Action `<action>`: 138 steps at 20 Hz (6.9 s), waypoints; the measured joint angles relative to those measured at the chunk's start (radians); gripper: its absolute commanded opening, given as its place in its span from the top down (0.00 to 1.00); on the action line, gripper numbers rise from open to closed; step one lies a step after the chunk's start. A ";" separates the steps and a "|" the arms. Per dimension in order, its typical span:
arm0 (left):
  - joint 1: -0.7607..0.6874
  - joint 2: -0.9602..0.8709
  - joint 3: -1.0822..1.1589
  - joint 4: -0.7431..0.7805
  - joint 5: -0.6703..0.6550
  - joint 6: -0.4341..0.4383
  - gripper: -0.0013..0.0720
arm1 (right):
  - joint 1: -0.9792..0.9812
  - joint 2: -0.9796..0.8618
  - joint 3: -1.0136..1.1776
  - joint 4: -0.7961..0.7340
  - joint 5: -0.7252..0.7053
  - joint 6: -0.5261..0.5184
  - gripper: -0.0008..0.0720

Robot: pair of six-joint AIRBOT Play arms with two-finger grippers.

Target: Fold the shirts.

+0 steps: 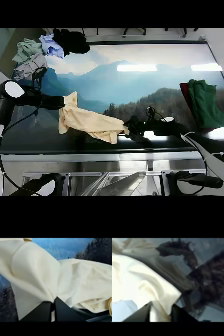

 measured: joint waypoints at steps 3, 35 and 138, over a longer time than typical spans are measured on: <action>0.015 -0.003 0.012 0.000 0.001 0.000 0.95 | 0.001 -0.011 -0.001 0.045 0.031 -0.050 0.96; 0.079 0.435 0.130 -0.207 -0.228 -0.172 0.96 | -0.211 0.717 0.747 -1.210 0.596 0.352 0.96; 0.257 0.430 -0.305 -0.113 0.013 -0.216 0.97 | -0.295 0.014 0.700 -1.056 0.528 0.172 0.96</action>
